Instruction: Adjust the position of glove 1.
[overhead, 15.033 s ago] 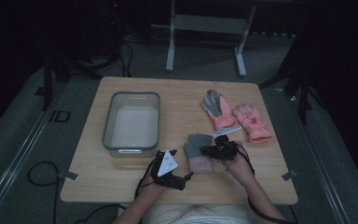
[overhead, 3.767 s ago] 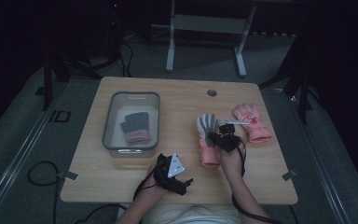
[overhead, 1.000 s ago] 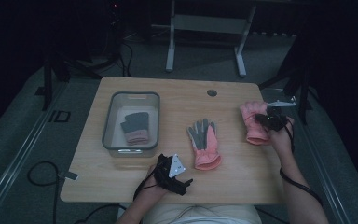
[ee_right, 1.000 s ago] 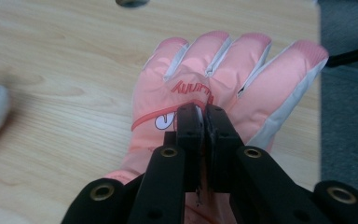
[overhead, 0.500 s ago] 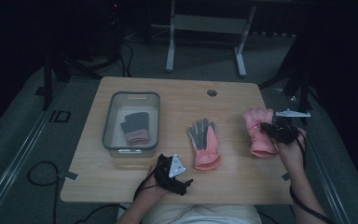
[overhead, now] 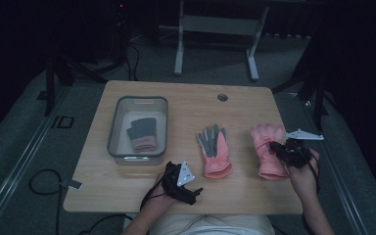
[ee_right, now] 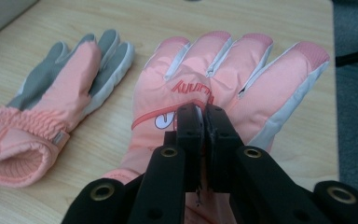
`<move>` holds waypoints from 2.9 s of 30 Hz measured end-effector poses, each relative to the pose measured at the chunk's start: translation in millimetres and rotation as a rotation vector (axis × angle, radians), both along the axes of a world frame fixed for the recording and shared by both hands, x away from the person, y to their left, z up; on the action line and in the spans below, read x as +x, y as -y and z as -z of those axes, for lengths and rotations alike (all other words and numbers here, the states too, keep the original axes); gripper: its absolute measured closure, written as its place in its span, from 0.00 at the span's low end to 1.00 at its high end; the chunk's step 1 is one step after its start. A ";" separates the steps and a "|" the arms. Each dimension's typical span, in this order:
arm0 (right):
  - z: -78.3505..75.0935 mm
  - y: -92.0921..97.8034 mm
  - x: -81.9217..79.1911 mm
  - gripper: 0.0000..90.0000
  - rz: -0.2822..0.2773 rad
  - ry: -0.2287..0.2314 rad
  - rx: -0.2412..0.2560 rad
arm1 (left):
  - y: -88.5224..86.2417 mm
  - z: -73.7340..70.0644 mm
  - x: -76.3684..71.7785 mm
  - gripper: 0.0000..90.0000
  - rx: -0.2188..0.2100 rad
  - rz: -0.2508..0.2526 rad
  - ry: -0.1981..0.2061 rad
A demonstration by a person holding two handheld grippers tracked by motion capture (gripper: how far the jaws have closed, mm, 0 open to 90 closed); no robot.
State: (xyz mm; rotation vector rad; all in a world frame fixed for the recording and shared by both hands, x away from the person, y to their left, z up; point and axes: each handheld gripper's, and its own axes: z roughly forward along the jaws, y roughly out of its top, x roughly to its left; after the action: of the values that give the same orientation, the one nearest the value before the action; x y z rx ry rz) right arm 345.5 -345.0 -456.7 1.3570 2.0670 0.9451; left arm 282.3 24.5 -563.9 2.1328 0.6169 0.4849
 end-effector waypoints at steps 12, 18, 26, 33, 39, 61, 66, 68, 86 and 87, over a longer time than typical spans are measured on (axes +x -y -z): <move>39.6 -5.6 22.9 0.95 0.026 -0.075 0.003 | 0.5 0.2 -0.2 0.01 0.004 0.002 0.001; 56.7 -3.6 36.7 0.95 0.041 -0.110 -0.011 | 0.6 0.6 0.2 0.01 0.007 0.001 0.001; 65.0 -2.0 40.8 0.93 0.036 -0.126 -0.001 | 1.2 0.9 0.0 0.01 0.010 0.003 0.000; 61.0 -2.3 40.3 0.87 0.025 -0.121 -0.008 | 1.0 1.0 0.3 0.01 0.011 0.005 -0.003; 43.6 -0.8 38.1 0.71 -0.105 -0.091 -0.055 | 1.0 0.8 0.4 0.01 0.010 0.006 -0.004; 66.8 -2.6 35.0 0.92 -0.040 -0.149 -0.112 | 2.2 1.1 -0.5 0.01 0.012 0.007 -0.006; 52.0 -6.4 34.3 0.96 -0.007 -0.136 -0.083 | 2.4 1.2 -0.8 0.01 0.013 0.003 -0.007; 41.6 -8.5 34.3 0.97 -0.006 -0.111 -0.074 | 2.3 1.0 -0.7 0.01 0.012 0.004 -0.008; -54.3 -59.3 20.9 0.97 -0.068 0.070 -0.017 | 1.8 0.7 -0.6 0.01 0.010 0.004 -0.006; -57.3 -63.7 19.9 0.97 -0.072 0.075 -0.015 | 1.8 0.7 -0.5 0.01 0.009 0.004 -0.006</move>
State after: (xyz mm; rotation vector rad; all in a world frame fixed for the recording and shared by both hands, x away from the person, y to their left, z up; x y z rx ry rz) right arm 365.4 -281.3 -399.4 1.2280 2.0741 0.9937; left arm 281.9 22.7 -564.6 2.1448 0.6150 0.4802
